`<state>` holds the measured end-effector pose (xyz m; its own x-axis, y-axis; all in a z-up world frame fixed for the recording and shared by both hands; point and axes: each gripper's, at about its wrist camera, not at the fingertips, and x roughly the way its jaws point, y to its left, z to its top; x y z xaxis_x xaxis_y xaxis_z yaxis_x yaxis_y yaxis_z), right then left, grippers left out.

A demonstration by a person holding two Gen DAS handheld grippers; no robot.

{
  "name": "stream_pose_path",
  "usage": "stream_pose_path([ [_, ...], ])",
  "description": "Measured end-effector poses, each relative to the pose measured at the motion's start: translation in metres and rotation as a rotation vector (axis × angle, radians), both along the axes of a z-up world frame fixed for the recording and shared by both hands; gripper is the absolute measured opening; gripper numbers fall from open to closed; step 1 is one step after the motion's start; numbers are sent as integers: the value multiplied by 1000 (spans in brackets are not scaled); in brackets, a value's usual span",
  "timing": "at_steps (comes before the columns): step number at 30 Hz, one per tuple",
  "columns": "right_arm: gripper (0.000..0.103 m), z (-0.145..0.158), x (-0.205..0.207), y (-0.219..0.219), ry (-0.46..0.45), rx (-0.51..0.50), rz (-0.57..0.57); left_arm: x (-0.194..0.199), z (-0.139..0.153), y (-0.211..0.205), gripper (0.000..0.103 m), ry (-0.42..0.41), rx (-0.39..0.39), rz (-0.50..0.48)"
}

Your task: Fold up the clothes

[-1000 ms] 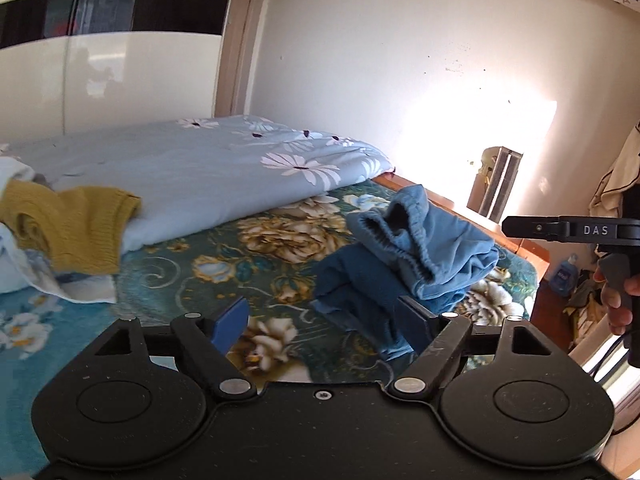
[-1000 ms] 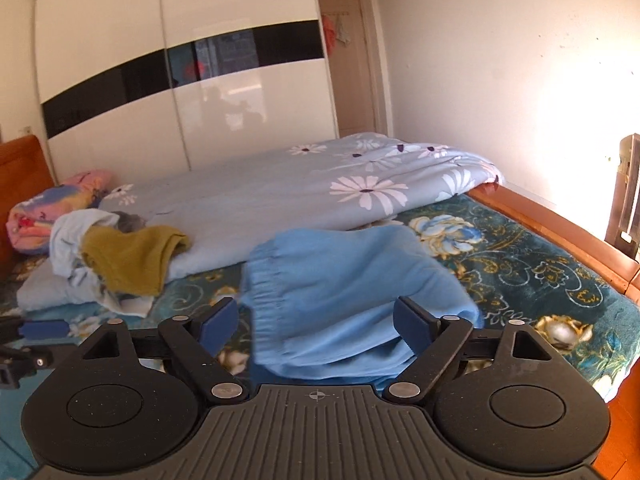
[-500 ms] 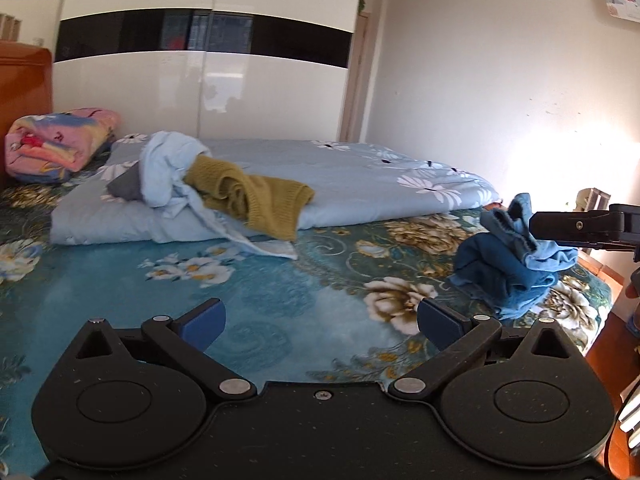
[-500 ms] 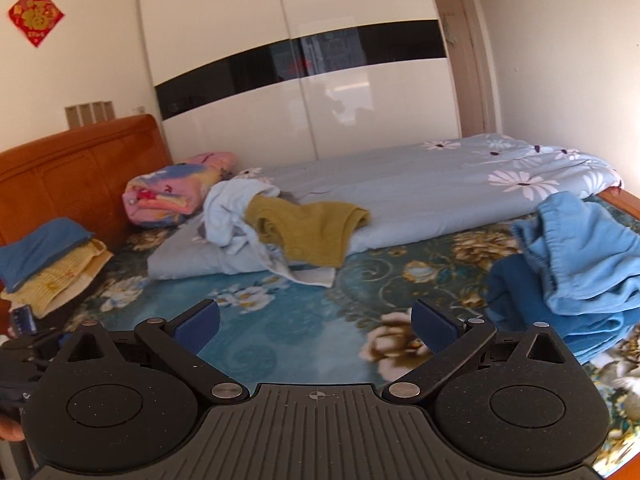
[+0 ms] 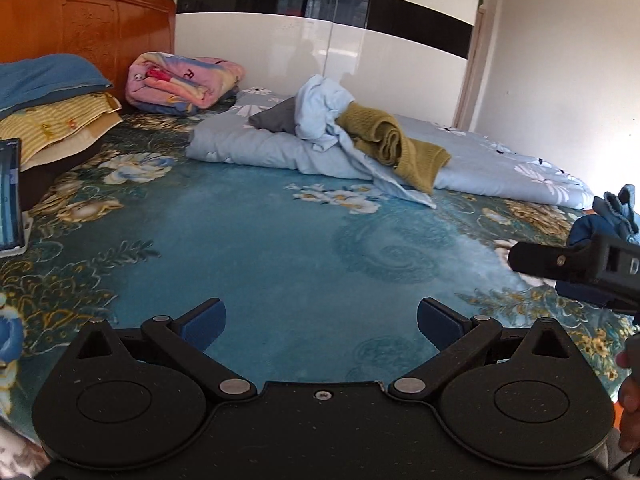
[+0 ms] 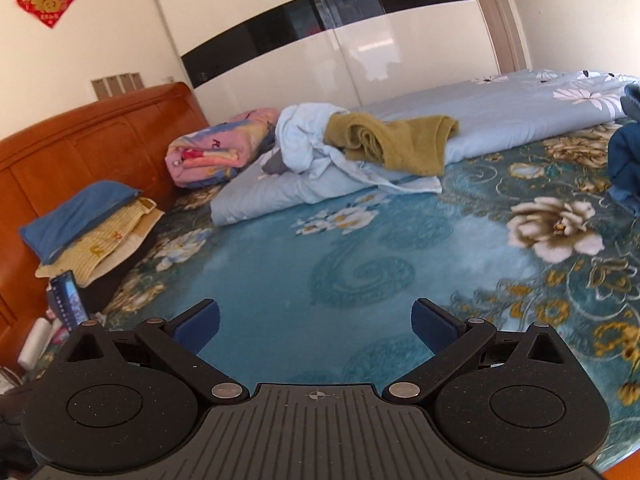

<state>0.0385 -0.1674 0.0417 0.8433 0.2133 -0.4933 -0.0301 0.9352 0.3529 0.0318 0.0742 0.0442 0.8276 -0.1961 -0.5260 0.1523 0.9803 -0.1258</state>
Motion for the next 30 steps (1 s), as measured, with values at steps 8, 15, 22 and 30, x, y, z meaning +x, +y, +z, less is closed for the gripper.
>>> stream_pose_path([
  [8, 103, -39, 9, 51, 97, -80, -56, -5, -23, 19, 101, 13, 55, 67],
  [15, 103, -58, 9, 66, 192, -163, -87, 1, -41, 23, 101, 51, 61, 80],
  [22, 103, -60, -12, 54, 185, -238, -81, 7, -54, 27, 102, 79, 2, 107],
  [30, 103, -65, -11, 56, 199, -283, -59, 7, -70, 9, 102, 82, 80, 105],
])
